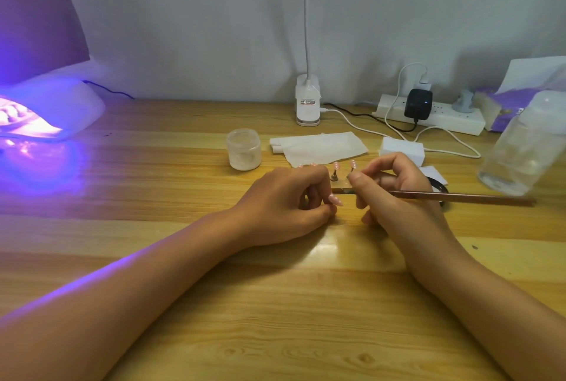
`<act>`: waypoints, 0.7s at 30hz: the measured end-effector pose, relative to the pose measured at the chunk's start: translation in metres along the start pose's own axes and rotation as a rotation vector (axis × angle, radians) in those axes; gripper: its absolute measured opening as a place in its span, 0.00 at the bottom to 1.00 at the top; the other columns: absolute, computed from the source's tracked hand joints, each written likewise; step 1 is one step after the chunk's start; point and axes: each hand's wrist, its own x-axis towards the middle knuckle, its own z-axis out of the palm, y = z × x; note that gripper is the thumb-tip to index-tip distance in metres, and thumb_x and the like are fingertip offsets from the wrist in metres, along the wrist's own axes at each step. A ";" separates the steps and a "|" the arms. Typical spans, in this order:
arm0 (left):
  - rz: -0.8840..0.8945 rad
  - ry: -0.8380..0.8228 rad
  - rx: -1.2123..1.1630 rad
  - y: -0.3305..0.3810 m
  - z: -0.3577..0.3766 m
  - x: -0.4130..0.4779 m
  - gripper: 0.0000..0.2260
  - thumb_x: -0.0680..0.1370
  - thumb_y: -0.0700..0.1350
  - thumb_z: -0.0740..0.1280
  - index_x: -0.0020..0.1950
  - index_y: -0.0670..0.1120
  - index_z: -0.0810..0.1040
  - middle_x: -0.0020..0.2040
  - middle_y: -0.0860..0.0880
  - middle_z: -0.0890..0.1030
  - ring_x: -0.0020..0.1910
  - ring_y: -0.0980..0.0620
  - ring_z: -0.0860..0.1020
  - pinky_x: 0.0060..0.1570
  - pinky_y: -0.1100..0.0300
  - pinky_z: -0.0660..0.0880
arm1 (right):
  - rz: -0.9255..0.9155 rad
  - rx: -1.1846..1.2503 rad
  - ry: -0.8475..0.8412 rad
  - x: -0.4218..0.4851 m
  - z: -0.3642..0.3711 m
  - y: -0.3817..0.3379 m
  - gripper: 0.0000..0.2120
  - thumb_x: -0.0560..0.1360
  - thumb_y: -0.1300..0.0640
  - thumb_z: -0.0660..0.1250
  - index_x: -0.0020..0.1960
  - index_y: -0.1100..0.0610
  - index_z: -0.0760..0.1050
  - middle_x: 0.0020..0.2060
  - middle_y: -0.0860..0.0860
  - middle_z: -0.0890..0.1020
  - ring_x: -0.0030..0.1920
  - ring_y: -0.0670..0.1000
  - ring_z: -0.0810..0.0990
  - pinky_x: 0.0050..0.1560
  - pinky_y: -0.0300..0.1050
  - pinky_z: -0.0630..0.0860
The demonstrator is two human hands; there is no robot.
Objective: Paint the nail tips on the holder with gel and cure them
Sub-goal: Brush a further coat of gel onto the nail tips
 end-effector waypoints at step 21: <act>0.065 0.016 0.066 0.001 0.002 -0.001 0.06 0.74 0.42 0.72 0.43 0.49 0.76 0.33 0.57 0.73 0.32 0.59 0.72 0.33 0.61 0.66 | -0.011 -0.054 -0.027 -0.001 0.001 0.001 0.07 0.75 0.55 0.70 0.48 0.56 0.73 0.30 0.50 0.81 0.32 0.43 0.78 0.33 0.37 0.75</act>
